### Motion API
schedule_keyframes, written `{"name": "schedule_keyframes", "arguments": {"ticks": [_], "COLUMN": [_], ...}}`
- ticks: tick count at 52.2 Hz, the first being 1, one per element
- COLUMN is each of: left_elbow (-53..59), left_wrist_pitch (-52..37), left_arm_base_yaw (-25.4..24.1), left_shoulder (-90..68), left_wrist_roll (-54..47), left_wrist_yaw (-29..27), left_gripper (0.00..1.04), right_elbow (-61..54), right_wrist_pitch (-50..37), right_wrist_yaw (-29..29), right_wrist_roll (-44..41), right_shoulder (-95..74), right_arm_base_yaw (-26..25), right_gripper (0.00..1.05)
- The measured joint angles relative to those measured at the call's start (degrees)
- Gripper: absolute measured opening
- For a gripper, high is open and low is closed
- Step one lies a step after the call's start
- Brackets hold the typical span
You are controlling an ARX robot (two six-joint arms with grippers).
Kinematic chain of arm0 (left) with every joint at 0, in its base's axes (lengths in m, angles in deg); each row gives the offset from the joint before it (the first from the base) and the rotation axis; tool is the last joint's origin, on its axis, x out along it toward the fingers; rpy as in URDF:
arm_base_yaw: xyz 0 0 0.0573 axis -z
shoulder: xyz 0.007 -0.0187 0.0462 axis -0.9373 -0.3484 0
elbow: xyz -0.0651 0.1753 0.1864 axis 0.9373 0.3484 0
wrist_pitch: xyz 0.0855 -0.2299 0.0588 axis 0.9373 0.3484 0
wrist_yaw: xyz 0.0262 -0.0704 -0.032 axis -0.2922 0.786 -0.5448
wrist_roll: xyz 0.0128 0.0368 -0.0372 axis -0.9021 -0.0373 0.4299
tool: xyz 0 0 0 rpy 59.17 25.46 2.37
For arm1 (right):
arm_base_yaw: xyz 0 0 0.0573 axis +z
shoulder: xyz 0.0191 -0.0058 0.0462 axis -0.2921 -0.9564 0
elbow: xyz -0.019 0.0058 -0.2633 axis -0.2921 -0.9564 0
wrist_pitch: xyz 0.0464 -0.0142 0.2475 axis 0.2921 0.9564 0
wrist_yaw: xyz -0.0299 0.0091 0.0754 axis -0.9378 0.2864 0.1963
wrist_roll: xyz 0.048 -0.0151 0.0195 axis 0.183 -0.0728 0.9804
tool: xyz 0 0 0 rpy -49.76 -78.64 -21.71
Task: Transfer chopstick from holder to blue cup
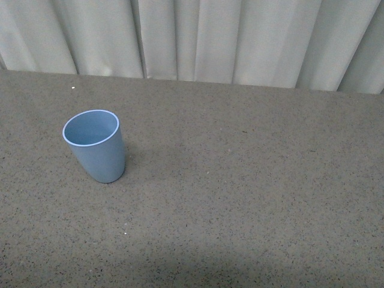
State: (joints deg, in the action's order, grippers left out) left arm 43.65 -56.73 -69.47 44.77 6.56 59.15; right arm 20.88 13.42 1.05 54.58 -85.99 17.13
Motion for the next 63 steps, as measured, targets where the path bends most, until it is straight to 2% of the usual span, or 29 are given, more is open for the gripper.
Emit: {"name": "schedule_keyframes", "arguments": {"ticks": [63], "left_elbow": [0.0], "left_wrist_pitch": [0.0], "left_arm_base_yaw": [0.0], "left_shoulder": [0.0], "left_wrist_roll": [0.0], "left_wrist_yaw": [0.0], "left_gripper": [0.98], "right_elbow": [0.0], "right_wrist_pitch": [0.0], "right_wrist_yaw": [0.0], "right_wrist_roll": [0.0], "right_shoulder": [0.0], "right_arm_base_yaw": [0.0], "right_gripper": [0.95]}}
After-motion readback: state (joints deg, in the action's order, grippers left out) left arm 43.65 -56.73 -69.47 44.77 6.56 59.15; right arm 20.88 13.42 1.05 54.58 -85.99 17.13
